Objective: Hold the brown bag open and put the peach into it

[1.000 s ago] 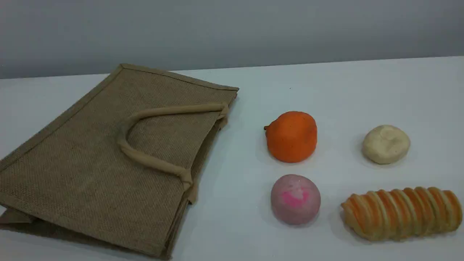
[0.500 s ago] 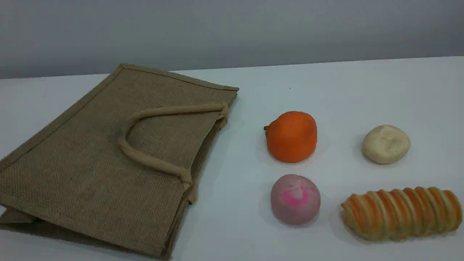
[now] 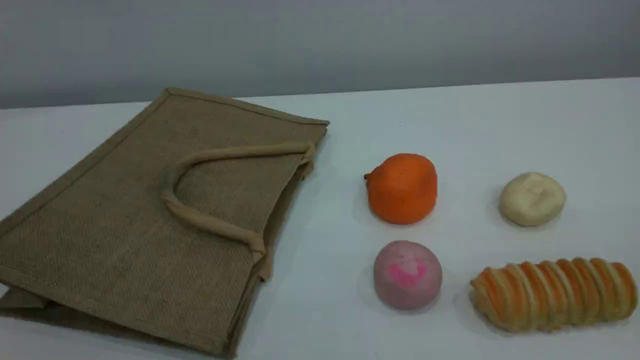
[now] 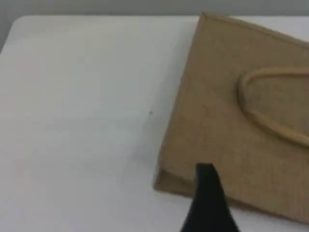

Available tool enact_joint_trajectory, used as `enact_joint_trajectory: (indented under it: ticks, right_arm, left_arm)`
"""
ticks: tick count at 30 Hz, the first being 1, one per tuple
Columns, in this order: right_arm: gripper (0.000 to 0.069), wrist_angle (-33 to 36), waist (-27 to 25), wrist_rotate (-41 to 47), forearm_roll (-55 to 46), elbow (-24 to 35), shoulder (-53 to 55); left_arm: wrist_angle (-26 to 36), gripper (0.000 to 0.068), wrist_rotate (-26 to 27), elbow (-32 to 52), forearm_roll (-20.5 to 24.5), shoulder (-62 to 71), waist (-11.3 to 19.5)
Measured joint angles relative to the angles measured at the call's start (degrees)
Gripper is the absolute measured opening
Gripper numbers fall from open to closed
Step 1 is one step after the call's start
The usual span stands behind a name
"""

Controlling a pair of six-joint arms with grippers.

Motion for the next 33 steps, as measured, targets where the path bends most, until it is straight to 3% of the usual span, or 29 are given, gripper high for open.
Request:
enact_joint_trajectory:
  ticks: [7, 15, 25, 33]
  right_arm:
    - [0.0570, -2.3, 0.0, 1.3, 0.5, -10.4, 16.8]
    - [0.0570, -1.9, 0.0, 1.9, 0.9, -20.9, 35.2]
    - [0.0569, -5.7, 0.0, 1.5, 4.4, -23.9, 51.4]
    - [0.0568, -7.8, 0.0, 1.2, 4.7, -23.9, 58.8]
  left_arm:
    - [-6.5, 0.0442, 0.3, -5.5, -0.5, 15.1, 0.0]
    - [-7.2, 0.0442, 0.0, -13.3, -0.7, 34.0, 0.0]
    - [-12.6, 0.0442, 0.3, -18.0, -2.0, 53.2, 0.0]
    - [-16.2, 0.0442, 1.3, -22.5, -7.6, 66.4, 0.0]
